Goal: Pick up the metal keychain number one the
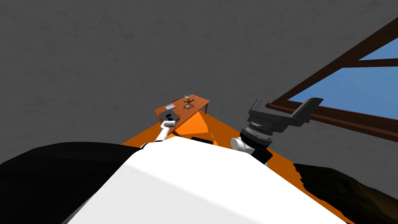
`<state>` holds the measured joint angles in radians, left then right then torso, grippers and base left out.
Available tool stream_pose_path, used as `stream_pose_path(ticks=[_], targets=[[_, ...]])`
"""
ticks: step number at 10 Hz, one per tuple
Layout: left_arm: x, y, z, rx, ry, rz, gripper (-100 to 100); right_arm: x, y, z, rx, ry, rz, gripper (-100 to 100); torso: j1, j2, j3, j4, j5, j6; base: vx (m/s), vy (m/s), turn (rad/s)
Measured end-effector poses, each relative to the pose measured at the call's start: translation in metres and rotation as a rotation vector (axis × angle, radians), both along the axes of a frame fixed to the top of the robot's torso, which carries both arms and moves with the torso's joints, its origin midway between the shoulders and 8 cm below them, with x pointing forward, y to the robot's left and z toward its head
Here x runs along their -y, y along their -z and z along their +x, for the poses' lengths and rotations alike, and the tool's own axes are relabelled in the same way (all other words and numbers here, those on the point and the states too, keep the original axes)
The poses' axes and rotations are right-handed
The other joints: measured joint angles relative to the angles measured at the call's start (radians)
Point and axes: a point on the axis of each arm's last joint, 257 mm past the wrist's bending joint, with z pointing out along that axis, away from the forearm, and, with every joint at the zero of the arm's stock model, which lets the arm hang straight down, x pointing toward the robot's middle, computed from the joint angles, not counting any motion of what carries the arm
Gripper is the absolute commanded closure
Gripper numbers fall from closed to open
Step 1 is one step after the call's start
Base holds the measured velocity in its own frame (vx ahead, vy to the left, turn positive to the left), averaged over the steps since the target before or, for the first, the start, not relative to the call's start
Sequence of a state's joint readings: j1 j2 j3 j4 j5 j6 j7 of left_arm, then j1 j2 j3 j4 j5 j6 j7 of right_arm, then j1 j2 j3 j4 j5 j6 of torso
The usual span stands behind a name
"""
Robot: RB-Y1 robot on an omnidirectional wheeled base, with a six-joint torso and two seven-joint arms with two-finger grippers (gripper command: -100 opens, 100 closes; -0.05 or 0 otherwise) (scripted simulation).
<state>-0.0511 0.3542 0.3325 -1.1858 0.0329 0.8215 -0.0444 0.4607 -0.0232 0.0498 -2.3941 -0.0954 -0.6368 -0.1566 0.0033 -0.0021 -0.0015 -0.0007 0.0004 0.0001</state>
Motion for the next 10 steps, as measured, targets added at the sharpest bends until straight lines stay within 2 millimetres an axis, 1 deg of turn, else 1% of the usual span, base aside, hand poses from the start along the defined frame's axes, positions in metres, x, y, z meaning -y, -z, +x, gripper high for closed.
stream_pose_path(ticks=[4,5,6,9,10], targets=[[0.0,0.0,0.0,0.0,-0.002,-0.001,100,0.0,0.0,0.0,0.0,0.0,0.0,0,-0.001,0.001,0.001,0.0,0.0,0.001,-0.001,0.0,0.003],[0.0,0.0,0.0,0.001,-0.002,-0.001,0,0.0,0.0,0.0,0.0,0.0,0.0,0,-0.001,0.001,0.001,0.0,0.0,0.001,0.0,0.0,0.0],[0.0,0.0,0.0,0.001,-0.002,-0.001,100,0.0,0.0,0.0,0.0,0.0,0.0,0,-0.001,0.001,0.001,0.0,0.0,0.001,-0.04,-0.019,-0.02],[-0.002,-0.013,0.003,0.001,-0.003,0.0,100,0.0,0.0,0.0,0.0,0.0,0.0,0,-0.005,0.005,0.003,0.001,-0.001,0.001,-0.042,-0.035,-0.008],[-0.002,-0.013,0.002,-0.001,-0.004,-0.001,0,0.0,0.0,0.0,0.0,0.0,0.0,0,-0.004,0.004,0.002,0.001,-0.001,0.001,0.0,0.0,0.0]])
